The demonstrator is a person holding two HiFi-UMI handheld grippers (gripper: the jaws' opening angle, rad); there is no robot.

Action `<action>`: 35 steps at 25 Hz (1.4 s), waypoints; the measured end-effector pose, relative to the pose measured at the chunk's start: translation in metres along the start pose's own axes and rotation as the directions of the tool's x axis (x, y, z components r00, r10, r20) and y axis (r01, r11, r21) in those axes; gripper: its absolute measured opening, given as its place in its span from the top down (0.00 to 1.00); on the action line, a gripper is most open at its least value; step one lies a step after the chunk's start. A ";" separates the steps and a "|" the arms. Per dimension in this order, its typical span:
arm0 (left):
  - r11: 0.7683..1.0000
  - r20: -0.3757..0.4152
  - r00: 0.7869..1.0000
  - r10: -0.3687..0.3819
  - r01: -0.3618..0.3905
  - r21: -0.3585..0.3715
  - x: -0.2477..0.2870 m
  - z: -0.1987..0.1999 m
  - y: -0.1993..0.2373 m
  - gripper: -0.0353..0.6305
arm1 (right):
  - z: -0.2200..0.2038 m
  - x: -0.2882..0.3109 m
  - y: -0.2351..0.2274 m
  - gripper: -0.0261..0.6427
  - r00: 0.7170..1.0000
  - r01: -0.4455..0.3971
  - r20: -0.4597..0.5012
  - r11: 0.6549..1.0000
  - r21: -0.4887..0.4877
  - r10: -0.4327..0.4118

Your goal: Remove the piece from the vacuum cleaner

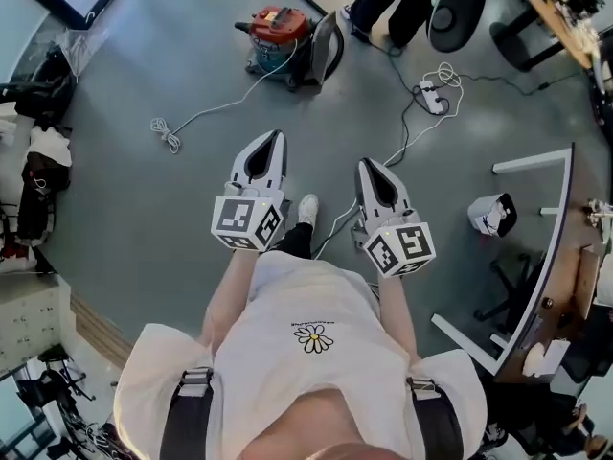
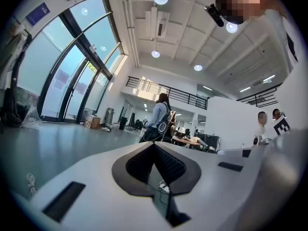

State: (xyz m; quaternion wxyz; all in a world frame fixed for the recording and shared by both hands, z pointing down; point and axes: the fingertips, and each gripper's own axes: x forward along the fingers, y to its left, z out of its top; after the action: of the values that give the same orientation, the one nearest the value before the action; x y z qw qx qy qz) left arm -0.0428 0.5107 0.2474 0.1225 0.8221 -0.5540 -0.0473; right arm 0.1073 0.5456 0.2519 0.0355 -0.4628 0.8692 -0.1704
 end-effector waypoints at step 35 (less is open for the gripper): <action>0.994 -0.060 0.993 0.102 -0.104 -0.032 0.366 0.045 0.180 0.94 | 0.083 0.394 -0.202 0.94 0.997 -0.046 -0.056 0.988 0.145 0.055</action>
State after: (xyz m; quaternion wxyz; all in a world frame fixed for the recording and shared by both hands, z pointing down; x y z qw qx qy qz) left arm -0.0744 0.1024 0.2707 0.1553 0.7912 -0.5909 -0.0266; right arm 0.0608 0.0981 0.2783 0.0471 -0.4315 0.8668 -0.2455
